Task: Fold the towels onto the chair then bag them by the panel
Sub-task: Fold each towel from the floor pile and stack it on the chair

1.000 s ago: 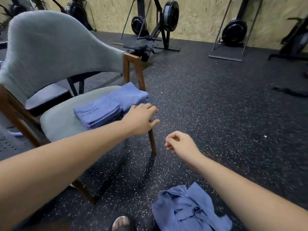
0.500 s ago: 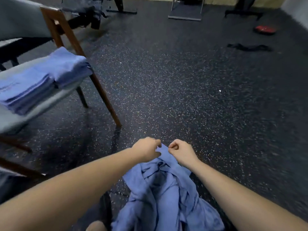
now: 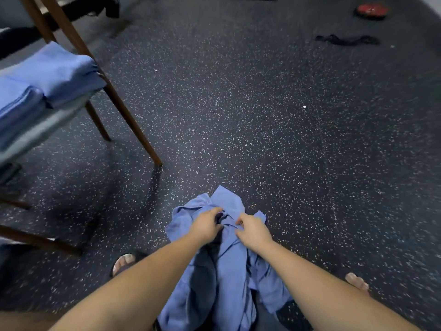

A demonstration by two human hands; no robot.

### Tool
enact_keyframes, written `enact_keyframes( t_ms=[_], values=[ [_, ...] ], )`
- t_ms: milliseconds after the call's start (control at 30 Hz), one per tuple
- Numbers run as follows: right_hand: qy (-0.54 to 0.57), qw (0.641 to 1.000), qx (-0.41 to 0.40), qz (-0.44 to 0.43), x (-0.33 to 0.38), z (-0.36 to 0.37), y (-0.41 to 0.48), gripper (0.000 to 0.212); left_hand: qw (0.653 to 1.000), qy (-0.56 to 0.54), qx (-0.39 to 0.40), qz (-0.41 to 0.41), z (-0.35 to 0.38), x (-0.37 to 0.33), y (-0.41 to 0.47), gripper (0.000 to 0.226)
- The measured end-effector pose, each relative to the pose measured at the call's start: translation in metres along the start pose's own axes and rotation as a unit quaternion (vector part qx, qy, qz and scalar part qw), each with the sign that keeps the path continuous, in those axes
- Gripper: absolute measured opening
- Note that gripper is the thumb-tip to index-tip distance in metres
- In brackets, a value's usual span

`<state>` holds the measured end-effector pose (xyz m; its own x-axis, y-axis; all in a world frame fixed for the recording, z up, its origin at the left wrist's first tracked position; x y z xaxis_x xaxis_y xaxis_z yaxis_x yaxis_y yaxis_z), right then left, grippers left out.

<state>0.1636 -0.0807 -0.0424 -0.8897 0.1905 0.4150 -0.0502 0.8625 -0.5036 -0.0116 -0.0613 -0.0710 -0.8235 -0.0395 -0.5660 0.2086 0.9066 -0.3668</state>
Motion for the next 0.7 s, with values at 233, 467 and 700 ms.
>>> enact_keyframes(
  t_ms=[233, 467, 700],
  values=[
    [0.126, 0.990, -0.061, -0.005, 0.010, -0.039, -0.001, 0.015, 0.999, -0.024, -0.044, 0.004, -0.038, -0.015, 0.003, 0.020],
    [0.156, 0.983, -0.071, -0.069, 0.048, -0.129, -0.010, 0.011, 0.994, 0.054, -0.031, 0.094, -0.141, -0.079, -0.004, 0.024],
    [0.104, 0.976, -0.097, -0.165, 0.104, -0.232, -0.054, 0.013, 0.983, 0.072, -0.074, 0.149, -0.247, -0.147, -0.026, 0.018]
  ],
)
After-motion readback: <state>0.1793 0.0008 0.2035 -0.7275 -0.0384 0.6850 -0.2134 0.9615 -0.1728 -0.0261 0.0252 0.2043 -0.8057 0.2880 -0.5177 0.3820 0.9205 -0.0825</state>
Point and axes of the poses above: each hand's wrist, its own y-axis towards the middle knuckle, its own z-axis out of the palm, x = y × z, the point moved 8 cm from there along y, towards the middle knuckle, and after that the axes turned 5 degrees about z, right-handed, at the moved point
